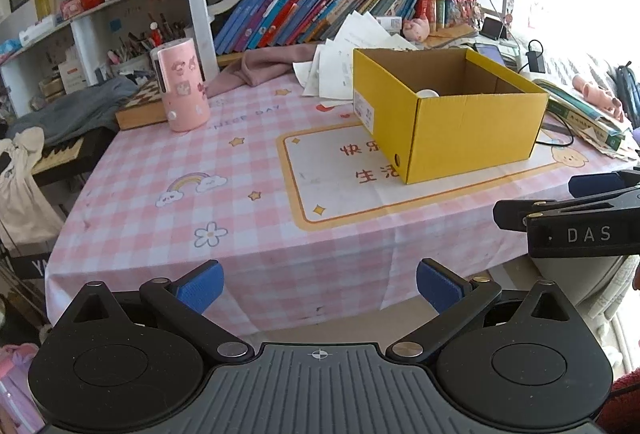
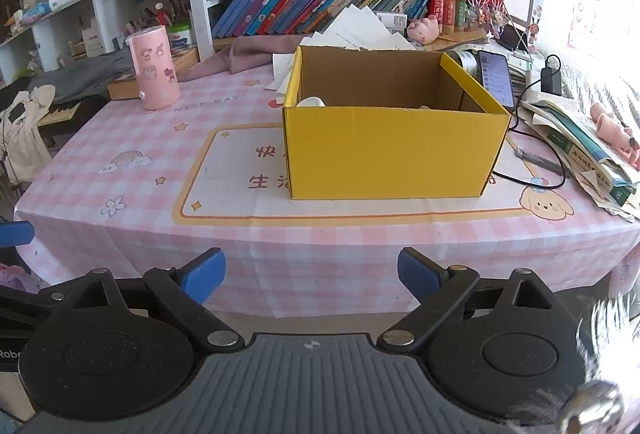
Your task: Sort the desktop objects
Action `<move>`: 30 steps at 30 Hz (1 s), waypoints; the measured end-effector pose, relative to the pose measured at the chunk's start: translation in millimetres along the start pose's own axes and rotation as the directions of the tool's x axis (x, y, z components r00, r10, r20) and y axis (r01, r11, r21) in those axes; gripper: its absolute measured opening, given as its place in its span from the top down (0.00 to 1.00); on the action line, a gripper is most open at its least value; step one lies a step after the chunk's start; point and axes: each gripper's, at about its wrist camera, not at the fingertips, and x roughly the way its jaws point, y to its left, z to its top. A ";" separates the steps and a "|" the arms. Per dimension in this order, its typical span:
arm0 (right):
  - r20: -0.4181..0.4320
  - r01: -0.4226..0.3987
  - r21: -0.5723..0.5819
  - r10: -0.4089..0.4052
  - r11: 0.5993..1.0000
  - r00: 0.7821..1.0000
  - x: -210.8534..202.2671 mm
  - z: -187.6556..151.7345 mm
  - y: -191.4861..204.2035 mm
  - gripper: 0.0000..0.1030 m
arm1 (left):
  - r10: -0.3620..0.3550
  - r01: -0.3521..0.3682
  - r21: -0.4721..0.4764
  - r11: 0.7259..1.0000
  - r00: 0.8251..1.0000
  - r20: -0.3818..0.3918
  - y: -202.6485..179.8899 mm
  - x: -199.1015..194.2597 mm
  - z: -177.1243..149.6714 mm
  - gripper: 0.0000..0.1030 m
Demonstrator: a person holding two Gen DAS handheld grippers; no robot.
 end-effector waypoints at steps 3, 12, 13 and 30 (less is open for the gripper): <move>-0.003 -0.002 -0.005 0.002 1.000 1.000 -0.5 -0.2 1.2 0.09 | -0.003 0.003 -0.010 1.000 1.000 0.000 1.5 -1.5 -1.3 0.00; 0.004 -0.004 -0.015 0.004 1.000 1.000 -1.4 0.8 4.4 0.09 | 0.003 -0.003 -0.037 0.999 1.000 -0.005 8.7 -3.4 -2.4 0.00; 0.004 -0.005 -0.016 0.005 1.000 1.000 -1.5 1.0 4.8 0.09 | 0.003 -0.003 -0.039 0.999 1.000 -0.008 9.3 -2.9 -2.7 0.00; -0.007 -0.014 -0.036 0.014 0.999 1.000 0.2 2.2 11.4 0.08 | -0.007 0.007 -0.040 0.999 1.000 0.001 11.7 -6.6 -2.4 0.00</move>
